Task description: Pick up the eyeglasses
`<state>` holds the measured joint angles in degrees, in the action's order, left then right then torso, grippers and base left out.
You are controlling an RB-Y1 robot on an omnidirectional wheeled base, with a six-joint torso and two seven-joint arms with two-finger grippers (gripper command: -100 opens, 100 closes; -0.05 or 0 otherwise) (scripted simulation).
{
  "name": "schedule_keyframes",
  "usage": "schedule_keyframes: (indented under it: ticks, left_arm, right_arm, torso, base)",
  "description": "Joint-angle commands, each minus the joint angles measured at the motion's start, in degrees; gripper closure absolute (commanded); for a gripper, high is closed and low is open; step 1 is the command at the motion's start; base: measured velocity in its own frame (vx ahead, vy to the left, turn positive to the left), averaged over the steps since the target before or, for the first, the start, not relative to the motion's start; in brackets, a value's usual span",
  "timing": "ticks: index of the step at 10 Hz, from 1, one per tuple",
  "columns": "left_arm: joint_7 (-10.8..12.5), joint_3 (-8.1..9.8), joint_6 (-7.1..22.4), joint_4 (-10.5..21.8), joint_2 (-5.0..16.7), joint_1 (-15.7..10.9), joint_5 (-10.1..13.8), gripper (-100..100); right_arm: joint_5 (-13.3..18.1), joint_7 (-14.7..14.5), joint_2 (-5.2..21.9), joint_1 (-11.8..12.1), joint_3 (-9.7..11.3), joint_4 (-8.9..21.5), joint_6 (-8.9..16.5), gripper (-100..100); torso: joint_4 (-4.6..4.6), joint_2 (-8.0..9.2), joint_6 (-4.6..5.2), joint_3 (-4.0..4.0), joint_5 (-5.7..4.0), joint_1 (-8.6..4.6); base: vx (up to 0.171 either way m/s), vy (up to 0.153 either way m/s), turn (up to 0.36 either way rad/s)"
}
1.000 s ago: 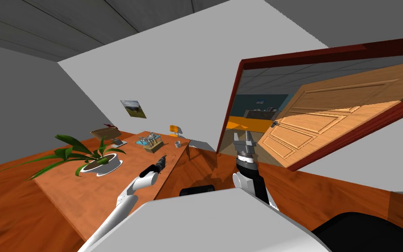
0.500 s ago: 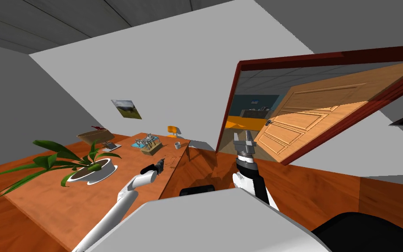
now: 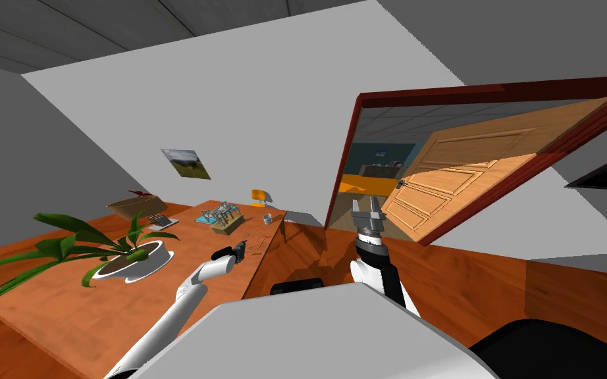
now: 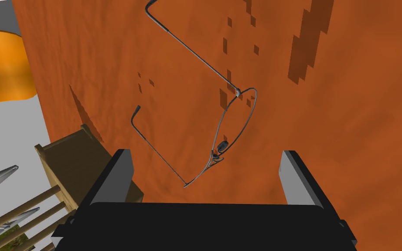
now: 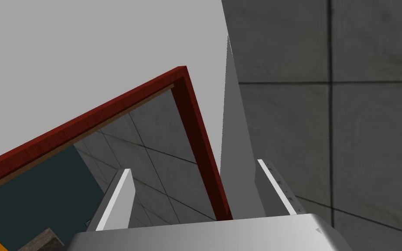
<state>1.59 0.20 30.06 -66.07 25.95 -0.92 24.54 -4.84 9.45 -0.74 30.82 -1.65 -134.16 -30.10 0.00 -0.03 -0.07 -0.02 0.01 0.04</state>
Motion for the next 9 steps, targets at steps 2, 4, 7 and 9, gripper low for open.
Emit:
schedule_keyframes:
  ticks: [2,4,7,9]
  left_arm:
    - [-3.72,-2.36,-0.96,-0.17,1.25,0.15,4.12,-100]
    - [-7.20,-4.72,-1.93,-0.34,2.49,0.31,7.67,-100]
    - [-11.15,-7.08,-2.89,-0.50,3.74,0.46,12.21,-100]
    - [-14.65,-9.44,-3.85,-0.67,4.98,0.62,15.93,-100]
  right_arm:
    - [0.00,0.00,0.00,0.02,-0.01,0.00,0.00,0]
    - [0.00,0.00,0.00,0.03,-0.01,-0.01,-0.01,0]
    - [0.00,0.00,0.00,0.02,-0.01,0.00,0.00,0]
    - [0.00,0.00,0.00,0.02,-0.01,0.00,0.00,0]
  torso:
    - [-0.05,-0.29,-0.06,-0.15,-0.02,-0.06]
    - [-0.12,-0.56,-0.06,-0.31,-0.04,-0.19]
    - [-0.08,-0.38,-0.06,-0.22,-0.02,-0.12]
    - [-0.10,-0.47,-0.04,-0.27,-0.03,-0.14]
  base:
    - [0.113,-0.023,0.259]
    - [0.147,-0.041,0.285]
    - [0.083,-0.031,0.166]
    - [0.125,-0.046,0.246]
